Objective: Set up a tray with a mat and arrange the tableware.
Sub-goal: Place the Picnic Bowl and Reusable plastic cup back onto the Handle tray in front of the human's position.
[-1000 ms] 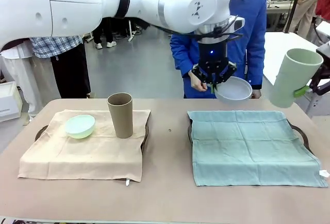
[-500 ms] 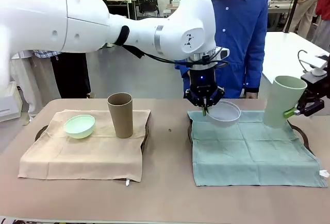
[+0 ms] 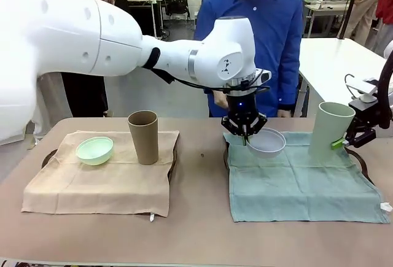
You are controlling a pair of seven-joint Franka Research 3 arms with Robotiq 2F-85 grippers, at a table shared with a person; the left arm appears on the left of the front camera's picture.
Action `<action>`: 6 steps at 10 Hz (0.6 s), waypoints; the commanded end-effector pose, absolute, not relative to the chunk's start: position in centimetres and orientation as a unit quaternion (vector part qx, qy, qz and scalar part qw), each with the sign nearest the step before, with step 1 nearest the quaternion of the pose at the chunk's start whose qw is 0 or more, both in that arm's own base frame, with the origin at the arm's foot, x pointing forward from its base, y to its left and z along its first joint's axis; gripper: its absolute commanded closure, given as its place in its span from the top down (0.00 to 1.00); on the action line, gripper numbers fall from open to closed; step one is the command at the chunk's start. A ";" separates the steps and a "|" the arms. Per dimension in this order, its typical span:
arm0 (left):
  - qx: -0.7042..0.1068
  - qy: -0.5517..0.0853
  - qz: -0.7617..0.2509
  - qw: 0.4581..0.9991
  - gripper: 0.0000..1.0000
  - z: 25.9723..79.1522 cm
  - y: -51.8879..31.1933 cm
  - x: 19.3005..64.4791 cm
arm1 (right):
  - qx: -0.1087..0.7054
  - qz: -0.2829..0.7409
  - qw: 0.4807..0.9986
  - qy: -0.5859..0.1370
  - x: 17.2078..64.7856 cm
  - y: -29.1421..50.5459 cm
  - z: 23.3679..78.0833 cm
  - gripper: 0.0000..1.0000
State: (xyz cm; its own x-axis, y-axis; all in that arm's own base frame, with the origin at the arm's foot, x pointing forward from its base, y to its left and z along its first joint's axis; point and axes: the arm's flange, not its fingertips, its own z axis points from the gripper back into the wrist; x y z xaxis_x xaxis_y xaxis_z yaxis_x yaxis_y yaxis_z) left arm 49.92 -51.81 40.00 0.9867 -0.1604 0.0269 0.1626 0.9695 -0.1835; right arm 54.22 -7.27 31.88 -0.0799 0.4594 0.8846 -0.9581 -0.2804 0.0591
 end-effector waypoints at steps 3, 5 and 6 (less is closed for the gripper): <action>-0.101 -0.008 -0.101 0.990 0.04 37.8 -52.3 51.7 | 0.428 0.679 0.529 -0.275 55.7 -7.1 29.6 0.82; -0.104 -0.011 -0.107 0.989 0.04 36.5 -52.4 52.3 | 0.433 0.678 0.533 -0.263 56.2 -7.3 28.1 0.82; -0.105 -0.010 -0.108 0.988 0.04 36.1 -52.4 52.6 | 0.433 0.678 0.535 -0.258 56.5 -7.5 27.4 0.82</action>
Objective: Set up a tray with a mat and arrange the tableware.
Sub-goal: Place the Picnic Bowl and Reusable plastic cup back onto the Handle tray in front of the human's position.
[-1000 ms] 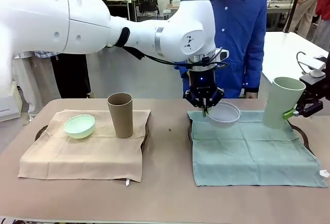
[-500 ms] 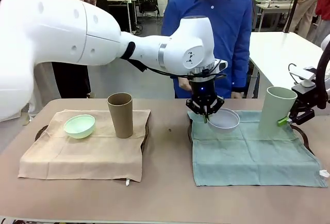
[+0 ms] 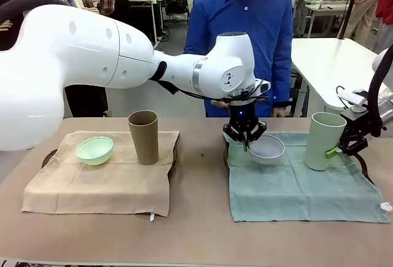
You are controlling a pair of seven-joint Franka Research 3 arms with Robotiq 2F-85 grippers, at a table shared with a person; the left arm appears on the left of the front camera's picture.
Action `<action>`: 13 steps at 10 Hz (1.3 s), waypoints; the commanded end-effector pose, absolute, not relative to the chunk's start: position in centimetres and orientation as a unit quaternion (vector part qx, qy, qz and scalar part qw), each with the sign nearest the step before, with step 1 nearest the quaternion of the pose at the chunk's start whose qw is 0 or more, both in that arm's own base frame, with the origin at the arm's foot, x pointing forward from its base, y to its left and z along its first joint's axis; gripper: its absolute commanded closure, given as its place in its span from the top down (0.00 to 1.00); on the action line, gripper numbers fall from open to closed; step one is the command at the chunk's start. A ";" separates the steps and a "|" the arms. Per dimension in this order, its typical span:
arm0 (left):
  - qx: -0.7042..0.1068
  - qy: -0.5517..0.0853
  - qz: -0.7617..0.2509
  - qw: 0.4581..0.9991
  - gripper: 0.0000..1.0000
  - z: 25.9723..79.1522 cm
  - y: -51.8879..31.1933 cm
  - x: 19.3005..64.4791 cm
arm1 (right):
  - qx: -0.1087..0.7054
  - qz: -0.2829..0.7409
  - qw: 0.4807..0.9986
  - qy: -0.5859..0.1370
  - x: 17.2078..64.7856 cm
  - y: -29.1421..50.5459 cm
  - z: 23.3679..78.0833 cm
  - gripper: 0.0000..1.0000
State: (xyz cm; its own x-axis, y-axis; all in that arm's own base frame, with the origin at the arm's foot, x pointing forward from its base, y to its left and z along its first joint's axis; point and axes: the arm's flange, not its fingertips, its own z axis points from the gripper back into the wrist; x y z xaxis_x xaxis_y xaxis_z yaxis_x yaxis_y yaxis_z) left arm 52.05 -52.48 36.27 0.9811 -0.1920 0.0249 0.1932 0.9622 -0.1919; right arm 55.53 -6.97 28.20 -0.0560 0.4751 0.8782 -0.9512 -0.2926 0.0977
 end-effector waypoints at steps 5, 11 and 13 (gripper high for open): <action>-0.093 0.007 -0.107 0.990 0.04 34.8 -52.6 53.1 | 0.431 0.679 0.537 -0.255 56.7 -7.5 26.7 0.82; -0.080 0.019 -0.101 0.991 1.00 36.7 -51.7 52.4 | 0.342 0.701 0.612 -0.127 55.4 -8.4 29.7 1.00; -0.072 0.021 -0.102 0.992 1.00 38.0 -51.1 51.9 | 0.310 0.707 0.628 -0.100 54.5 -9.0 31.7 1.00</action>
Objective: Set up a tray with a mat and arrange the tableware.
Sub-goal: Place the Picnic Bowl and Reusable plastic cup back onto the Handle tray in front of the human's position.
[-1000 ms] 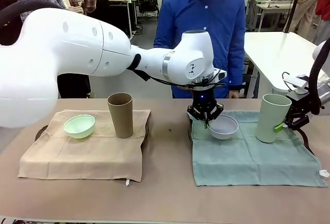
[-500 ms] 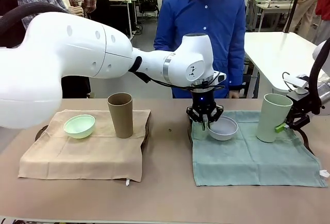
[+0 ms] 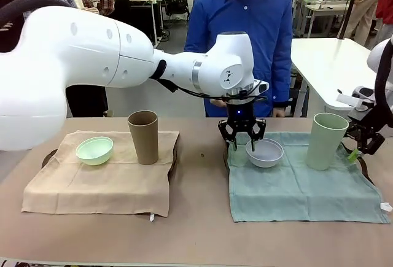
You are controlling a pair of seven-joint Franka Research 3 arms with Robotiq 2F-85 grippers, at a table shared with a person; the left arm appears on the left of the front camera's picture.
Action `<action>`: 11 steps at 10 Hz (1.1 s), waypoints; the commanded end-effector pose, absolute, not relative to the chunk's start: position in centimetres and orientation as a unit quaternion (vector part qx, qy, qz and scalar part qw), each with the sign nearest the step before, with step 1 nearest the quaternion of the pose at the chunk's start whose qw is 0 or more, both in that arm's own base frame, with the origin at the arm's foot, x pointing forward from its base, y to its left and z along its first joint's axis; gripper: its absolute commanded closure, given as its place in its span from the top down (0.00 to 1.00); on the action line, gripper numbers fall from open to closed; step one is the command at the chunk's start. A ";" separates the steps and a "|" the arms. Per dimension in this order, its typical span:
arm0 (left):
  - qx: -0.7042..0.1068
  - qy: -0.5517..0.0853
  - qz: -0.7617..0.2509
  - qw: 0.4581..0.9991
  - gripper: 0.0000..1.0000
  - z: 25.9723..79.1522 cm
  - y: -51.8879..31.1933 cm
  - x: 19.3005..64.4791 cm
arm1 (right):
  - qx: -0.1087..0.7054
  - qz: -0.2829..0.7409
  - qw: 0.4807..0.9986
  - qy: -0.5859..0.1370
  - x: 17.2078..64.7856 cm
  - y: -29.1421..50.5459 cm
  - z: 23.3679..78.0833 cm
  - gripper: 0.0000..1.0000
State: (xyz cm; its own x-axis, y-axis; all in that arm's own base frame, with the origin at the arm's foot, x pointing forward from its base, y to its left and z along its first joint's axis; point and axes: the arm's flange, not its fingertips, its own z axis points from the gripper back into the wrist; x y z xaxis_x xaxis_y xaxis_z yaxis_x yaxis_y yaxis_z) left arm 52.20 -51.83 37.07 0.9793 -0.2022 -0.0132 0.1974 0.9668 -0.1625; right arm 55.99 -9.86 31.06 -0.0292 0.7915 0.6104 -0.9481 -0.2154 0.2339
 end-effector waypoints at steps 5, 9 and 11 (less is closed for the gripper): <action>-0.033 -0.007 -0.118 0.992 1.00 43.4 -49.7 49.3 | 0.198 0.627 0.753 -0.032 51.7 -11.4 40.7 1.00; 0.017 -0.032 -0.153 0.988 1.00 50.1 -49.0 47.4 | 0.090 0.474 0.876 -0.017 53.2 -7.7 49.1 1.00; 0.052 -0.032 -0.171 0.983 1.00 54.0 -48.6 46.0 | 0.008 0.404 0.915 -0.020 52.7 -4.5 51.2 1.00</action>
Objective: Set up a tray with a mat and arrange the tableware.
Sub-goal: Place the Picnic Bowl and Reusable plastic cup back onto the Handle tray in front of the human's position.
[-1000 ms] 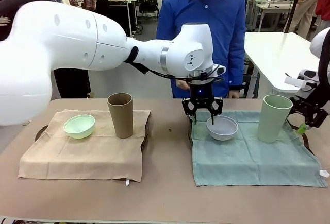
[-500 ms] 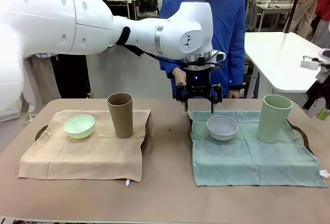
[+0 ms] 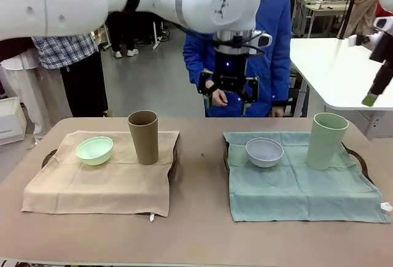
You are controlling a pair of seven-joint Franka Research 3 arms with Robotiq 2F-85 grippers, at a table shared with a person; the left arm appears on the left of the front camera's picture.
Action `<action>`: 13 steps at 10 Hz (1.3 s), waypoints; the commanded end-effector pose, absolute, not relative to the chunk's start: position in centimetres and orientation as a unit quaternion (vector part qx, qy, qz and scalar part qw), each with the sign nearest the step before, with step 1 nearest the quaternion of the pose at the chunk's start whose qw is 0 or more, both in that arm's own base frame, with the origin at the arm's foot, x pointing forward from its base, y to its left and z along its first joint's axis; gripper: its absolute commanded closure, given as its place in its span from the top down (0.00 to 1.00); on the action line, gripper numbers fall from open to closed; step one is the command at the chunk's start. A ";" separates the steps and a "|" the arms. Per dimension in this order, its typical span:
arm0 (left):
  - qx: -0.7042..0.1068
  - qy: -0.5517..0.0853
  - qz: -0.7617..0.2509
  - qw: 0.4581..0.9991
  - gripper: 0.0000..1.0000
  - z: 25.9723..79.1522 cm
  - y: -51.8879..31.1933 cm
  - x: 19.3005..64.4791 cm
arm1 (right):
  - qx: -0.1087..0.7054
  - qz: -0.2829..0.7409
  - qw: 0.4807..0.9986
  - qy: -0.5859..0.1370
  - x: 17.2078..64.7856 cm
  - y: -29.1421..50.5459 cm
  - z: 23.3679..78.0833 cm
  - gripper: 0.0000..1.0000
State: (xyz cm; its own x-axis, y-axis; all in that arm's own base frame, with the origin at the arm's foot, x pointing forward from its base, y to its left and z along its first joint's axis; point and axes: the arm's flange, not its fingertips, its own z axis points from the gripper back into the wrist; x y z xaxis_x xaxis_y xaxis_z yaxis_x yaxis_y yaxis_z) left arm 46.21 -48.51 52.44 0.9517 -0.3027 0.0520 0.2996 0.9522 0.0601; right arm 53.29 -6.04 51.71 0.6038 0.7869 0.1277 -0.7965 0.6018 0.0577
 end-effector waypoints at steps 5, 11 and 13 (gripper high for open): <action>0.065 -0.084 -0.168 0.980 1.00 62.6 -45.7 42.9 | -0.059 0.340 0.938 -0.032 47.0 3.7 58.2 1.00; 0.052 -0.100 -0.151 0.982 1.00 65.2 -44.3 42.4 | 0.024 0.316 0.945 -0.079 45.3 5.7 61.9 1.00; 0.052 -0.100 -0.151 0.982 1.00 65.2 -44.3 42.4 | 0.024 0.316 0.945 -0.079 45.3 5.7 61.9 1.00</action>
